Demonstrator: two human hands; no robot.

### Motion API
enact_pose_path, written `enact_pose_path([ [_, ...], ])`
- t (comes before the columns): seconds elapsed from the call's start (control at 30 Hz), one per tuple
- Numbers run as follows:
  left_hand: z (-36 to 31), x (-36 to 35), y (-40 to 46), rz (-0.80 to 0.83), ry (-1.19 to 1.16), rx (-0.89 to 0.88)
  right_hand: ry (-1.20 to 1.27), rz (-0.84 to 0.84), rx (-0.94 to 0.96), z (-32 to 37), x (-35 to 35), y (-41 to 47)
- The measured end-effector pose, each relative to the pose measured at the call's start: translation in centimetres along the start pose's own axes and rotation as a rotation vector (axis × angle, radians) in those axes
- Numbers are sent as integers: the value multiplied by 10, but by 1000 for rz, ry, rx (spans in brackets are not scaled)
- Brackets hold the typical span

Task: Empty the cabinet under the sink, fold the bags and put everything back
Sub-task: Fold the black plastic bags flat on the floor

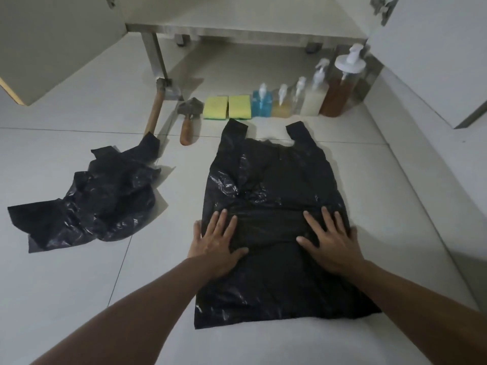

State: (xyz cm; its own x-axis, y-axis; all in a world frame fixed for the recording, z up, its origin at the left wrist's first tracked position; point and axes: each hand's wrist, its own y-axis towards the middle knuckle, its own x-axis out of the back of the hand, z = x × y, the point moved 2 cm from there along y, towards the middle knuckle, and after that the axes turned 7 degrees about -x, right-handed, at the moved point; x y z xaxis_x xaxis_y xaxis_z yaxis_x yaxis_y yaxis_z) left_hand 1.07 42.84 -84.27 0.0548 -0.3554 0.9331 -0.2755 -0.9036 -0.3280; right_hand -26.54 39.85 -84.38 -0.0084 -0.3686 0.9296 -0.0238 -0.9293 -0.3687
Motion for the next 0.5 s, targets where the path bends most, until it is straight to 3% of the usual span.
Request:
enact_pose_path([
  [0.07, 8, -1, 2, -10, -2, 46, 0, 12, -41, -1, 2, 1],
  [0.13, 7, 2, -3, -131, -34, 78, 11, -38, -52, 3, 7, -5],
  [0.27, -20, -4, -23, -318, -11, -116, -47, -132, 115, 12, 11, -31],
  [0.5, -27, -51, -46, -223, 37, -148, -49, -131, 180, 2, -41, -71],
])
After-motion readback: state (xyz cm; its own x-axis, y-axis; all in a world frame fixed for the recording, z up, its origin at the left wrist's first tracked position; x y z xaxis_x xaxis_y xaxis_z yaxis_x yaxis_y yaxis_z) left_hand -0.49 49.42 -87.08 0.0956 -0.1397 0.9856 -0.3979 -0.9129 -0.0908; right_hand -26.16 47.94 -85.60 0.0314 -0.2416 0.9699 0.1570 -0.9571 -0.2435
